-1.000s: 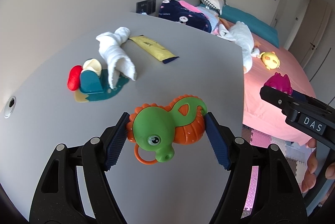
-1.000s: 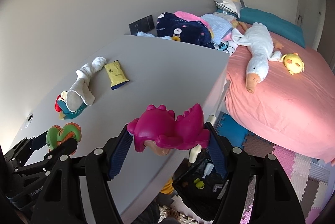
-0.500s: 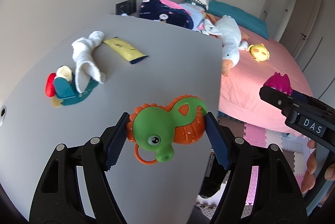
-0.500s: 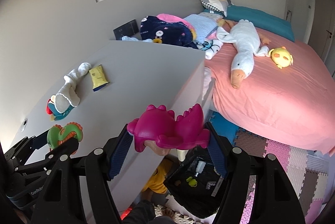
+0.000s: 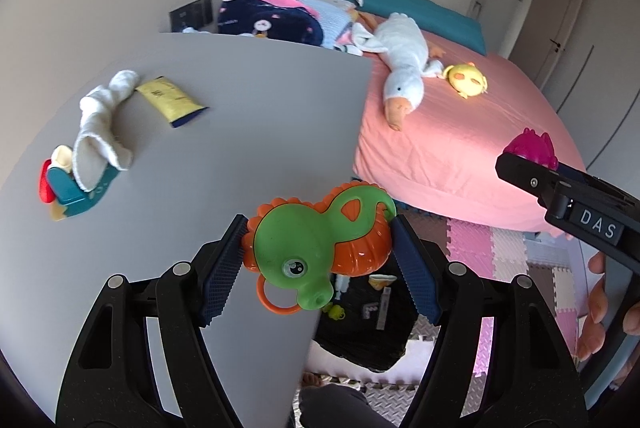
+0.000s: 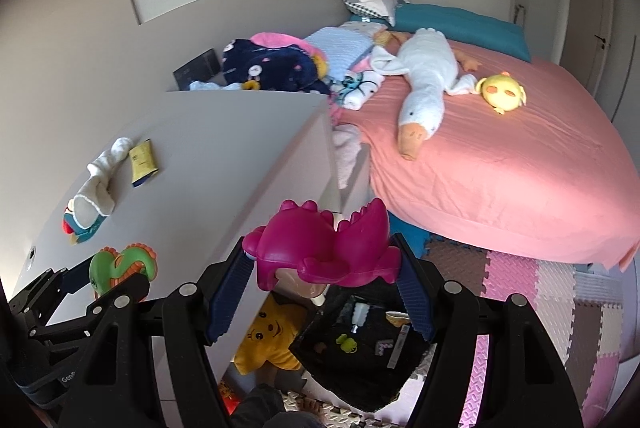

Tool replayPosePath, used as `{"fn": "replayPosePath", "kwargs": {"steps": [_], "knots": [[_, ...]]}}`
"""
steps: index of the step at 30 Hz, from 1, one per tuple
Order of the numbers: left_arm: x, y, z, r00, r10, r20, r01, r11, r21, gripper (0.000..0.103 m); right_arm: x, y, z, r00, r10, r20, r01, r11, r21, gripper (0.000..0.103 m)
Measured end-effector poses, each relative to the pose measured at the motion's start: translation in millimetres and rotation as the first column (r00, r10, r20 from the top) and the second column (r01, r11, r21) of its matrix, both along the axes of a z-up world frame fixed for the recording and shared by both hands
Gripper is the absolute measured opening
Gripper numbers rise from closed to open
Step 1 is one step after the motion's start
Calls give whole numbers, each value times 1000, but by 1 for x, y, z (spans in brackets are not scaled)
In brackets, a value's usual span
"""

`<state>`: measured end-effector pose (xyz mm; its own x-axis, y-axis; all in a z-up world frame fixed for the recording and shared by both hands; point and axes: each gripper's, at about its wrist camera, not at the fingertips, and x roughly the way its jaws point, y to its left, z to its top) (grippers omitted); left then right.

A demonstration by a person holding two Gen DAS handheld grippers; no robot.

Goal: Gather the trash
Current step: 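Carry the seahorse toy and pink toy down over the floor bin, then open both grippers over the bin to drop the seahorse and pink toy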

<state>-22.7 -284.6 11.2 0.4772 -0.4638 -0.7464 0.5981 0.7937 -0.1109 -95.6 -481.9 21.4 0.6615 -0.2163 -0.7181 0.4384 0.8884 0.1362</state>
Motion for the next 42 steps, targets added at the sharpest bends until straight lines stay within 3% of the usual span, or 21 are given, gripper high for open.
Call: {"fn": "replayPosePath", "kwargs": {"steps": [14,29,30,31,34,42], "knots": [[-19,-56,-7,991,-130,-13,130,991,29,70,-31,-52,-9,990,-136,-22,137,990,18,70],[-28,-92,-24,974,-216,-69,221,973,73,73,-42,-81,-19,977,-205,-57,206,979,10,71],[-27,-93,-26,974,-213,-77,220,972,84,79,-40,-82,-19,975,-211,-69,211,977,0,73],[-25,-93,-27,978,-194,-78,201,975,96,96,-40,-82,-20,973,-221,-71,220,975,-15,79],[-19,-86,-28,986,-148,-73,154,984,92,98,-38,-81,-20,969,-235,-71,233,972,-41,85],[-3,-65,-24,994,-77,-75,82,994,70,98,-31,-75,-22,976,-208,-64,208,978,-18,85]]}}
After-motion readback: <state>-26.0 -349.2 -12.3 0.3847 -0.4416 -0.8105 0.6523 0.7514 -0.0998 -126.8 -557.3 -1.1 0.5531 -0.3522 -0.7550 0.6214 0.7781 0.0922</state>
